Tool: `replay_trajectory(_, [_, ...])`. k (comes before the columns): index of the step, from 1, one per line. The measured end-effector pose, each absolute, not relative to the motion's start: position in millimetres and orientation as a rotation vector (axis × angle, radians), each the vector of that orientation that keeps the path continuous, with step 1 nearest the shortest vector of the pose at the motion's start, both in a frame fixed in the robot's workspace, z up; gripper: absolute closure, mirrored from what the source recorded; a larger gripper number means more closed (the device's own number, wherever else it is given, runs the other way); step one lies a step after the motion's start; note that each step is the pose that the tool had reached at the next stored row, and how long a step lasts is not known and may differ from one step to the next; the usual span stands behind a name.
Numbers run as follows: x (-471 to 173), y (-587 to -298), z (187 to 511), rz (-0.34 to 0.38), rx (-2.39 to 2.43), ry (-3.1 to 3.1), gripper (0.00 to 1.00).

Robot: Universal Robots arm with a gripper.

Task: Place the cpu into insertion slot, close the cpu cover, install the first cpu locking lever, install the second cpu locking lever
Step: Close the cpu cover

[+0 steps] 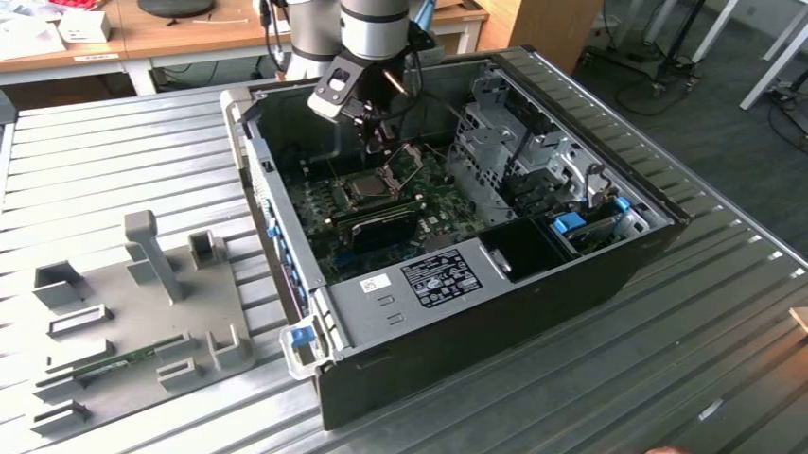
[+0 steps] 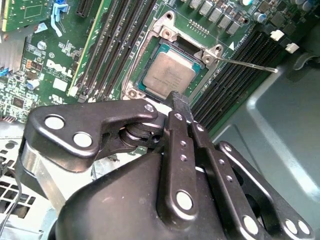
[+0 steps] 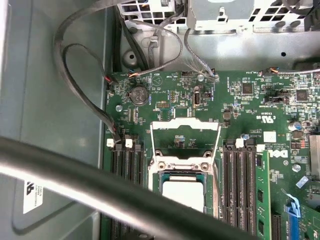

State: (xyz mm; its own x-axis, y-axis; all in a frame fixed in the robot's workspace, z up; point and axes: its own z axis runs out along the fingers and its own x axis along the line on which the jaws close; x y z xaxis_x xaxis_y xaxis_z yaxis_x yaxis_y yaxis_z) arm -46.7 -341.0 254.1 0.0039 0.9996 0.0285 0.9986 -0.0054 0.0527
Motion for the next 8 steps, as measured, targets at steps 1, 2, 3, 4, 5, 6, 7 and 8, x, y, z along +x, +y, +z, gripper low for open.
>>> replay_trajectory(1, [-46.7, -340.9, 254.9, 0.09, 2.214, 2.203, 0.9])
replay_trajectory(2, [-46.7, -340.9, 255.3, 0.09, 2.214, 2.203, 0.9])
replay_trajectory(3, [-46.7, -340.9, 255.7, 0.09, 2.214, 2.203, 0.9])
replay_trajectory(4, [-46.7, -340.9, 256.2, 0.09, 2.214, 2.203, 0.9])
replay_trajectory(5, [-46.7, -340.9, 256.7, 0.09, 2.214, 2.203, 0.9])
replay_trajectory(6, [-46.7, -340.9, 257.1, 0.09, 2.214, 2.203, 0.9])
replay_trajectory(7, [-46.7, -340.9, 257.4, 0.09, 2.214, 2.203, 0.9])
replay_trajectory(8, [-46.7, -340.9, 257.4, 0.09, 2.214, 2.203, 0.9])
